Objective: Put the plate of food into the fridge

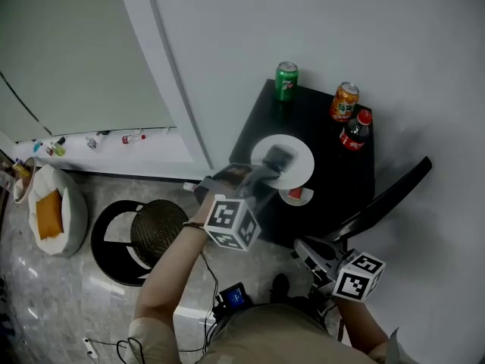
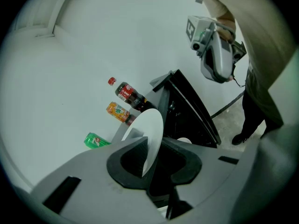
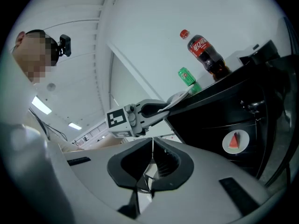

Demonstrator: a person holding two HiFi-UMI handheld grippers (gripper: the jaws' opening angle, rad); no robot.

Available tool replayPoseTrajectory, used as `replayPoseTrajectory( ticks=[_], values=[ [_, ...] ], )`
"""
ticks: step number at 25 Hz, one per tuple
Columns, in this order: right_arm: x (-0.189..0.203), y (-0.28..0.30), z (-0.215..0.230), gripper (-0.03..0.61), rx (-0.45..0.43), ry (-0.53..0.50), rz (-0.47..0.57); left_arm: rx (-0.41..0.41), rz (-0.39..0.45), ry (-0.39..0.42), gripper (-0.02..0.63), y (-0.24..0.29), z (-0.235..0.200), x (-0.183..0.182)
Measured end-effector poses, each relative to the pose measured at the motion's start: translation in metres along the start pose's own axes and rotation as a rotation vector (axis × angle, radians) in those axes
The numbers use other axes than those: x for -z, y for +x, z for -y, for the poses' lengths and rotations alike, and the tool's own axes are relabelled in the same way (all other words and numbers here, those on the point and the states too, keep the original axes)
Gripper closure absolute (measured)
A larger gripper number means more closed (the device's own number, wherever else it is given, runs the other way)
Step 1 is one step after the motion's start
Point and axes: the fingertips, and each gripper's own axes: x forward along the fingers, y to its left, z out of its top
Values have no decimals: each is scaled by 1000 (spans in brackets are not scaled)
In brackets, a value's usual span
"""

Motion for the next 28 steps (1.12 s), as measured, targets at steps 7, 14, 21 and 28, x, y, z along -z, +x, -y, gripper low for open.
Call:
replayPoseTrajectory(
  ticks=[7, 14, 21, 28],
  values=[
    [-7, 10, 17, 557, 60, 63, -13, -11, 1, 9, 545, -7, 6, -2],
    [-21, 22, 27, 555, 12, 176, 58, -26, 15, 37, 551, -16, 14, -6],
    [-54, 36, 35, 411, -60, 280, 143, -30, 21, 63, 555, -22, 19, -9],
    [-71, 53, 64, 403, 19, 425, 205, -34, 23, 94, 558, -26, 25, -12]
  ],
)
